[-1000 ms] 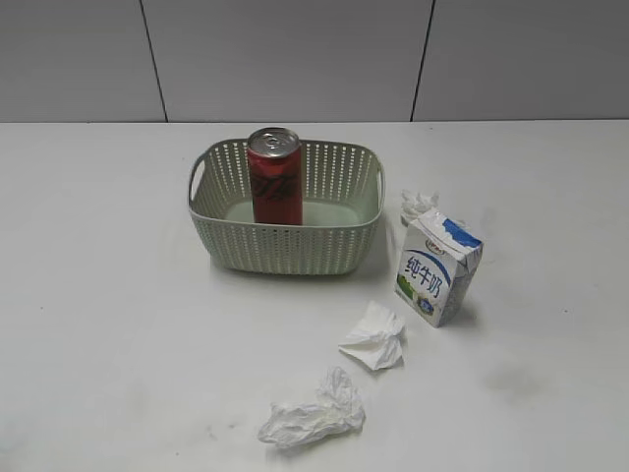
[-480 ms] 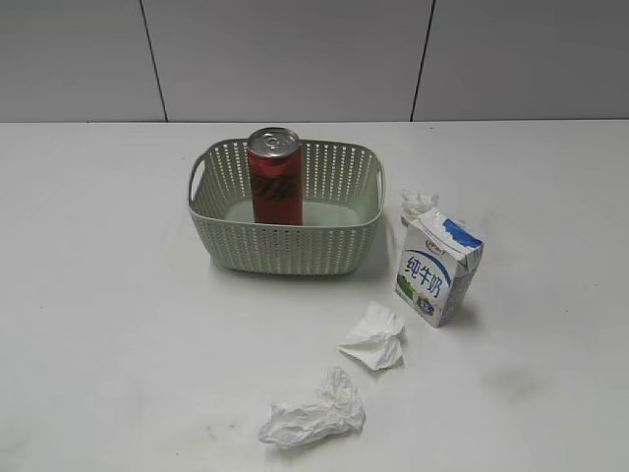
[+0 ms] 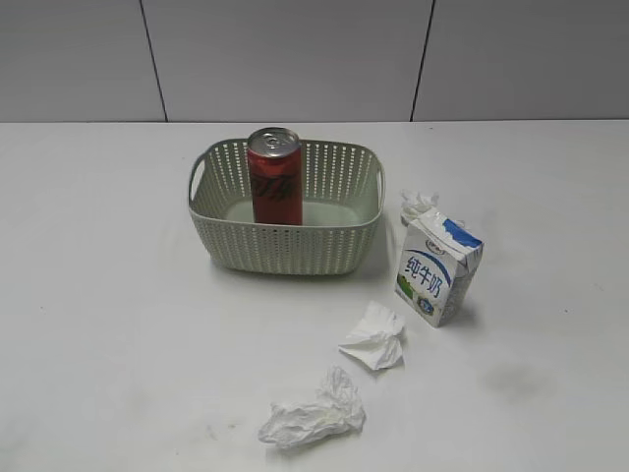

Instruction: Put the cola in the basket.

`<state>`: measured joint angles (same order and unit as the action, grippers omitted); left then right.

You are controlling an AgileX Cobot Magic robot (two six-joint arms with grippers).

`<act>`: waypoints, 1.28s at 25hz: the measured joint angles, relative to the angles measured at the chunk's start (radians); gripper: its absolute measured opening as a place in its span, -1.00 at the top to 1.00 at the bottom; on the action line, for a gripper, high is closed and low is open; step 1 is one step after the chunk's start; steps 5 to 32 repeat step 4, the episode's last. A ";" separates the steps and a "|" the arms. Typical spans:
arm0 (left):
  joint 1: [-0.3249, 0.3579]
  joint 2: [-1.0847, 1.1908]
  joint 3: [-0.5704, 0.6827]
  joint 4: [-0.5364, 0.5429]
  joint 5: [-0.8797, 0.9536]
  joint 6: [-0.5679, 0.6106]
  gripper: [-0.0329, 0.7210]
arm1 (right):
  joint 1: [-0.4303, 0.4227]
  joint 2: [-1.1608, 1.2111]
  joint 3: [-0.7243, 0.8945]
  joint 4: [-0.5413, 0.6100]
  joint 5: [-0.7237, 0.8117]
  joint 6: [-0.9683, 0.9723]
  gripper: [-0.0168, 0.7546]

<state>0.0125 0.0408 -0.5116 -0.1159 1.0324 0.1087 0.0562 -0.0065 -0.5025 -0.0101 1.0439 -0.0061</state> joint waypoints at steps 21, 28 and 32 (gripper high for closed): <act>0.000 -0.031 0.001 0.001 0.001 0.000 -0.64 | 0.000 0.000 0.000 0.000 0.000 0.000 -0.57; 0.000 -0.031 0.001 0.001 0.001 0.000 -0.64 | 0.000 0.000 0.000 0.000 0.000 0.000 -0.57; 0.000 -0.031 0.001 0.001 0.001 0.000 -0.64 | 0.000 0.000 0.000 0.000 0.000 0.000 -0.57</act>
